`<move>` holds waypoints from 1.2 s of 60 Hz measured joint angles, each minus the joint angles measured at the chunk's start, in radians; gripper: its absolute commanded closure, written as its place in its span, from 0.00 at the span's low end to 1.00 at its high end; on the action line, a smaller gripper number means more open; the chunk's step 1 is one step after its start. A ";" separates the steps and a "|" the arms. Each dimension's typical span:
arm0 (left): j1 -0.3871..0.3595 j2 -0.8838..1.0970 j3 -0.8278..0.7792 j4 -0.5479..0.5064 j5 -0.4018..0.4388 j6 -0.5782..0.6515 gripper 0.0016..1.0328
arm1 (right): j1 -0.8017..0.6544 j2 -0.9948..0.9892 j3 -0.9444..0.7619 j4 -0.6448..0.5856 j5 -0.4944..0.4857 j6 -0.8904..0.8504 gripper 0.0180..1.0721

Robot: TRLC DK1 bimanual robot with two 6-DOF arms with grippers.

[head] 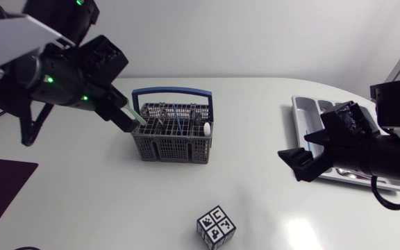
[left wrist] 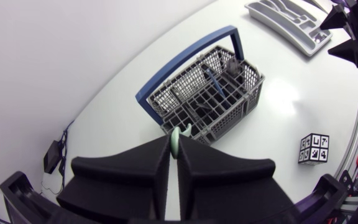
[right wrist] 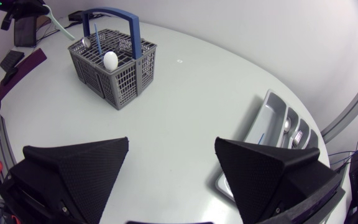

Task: Transfer all utensils from the basket to the drawer tray.

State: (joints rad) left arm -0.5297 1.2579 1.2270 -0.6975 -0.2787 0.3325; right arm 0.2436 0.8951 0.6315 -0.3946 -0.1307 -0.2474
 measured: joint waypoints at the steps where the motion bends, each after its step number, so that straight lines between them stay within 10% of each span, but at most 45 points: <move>1: -0.006 -0.010 0.007 -0.009 0.000 -0.006 0.97 | 0.001 -0.003 -0.001 0.000 0.000 -0.001 0.05; 18: -0.110 -0.076 0.045 -0.095 0.099 -0.129 0.97 | 0.079 -0.045 0.000 -0.060 0.000 -0.012 0.05; 53: -0.018 0.265 0.138 -0.238 0.815 -0.307 0.97 | 0.511 0.159 0.178 -0.051 0.083 -0.011 0.11; 72: -0.005 0.337 0.182 -0.270 0.877 -0.314 0.97 | 0.573 0.322 0.244 -0.001 0.087 -0.011 0.23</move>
State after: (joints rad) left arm -0.5343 1.5948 1.4094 -0.9672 0.5987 0.0185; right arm 0.8169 1.2167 0.8757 -0.3958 -0.0441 -0.2584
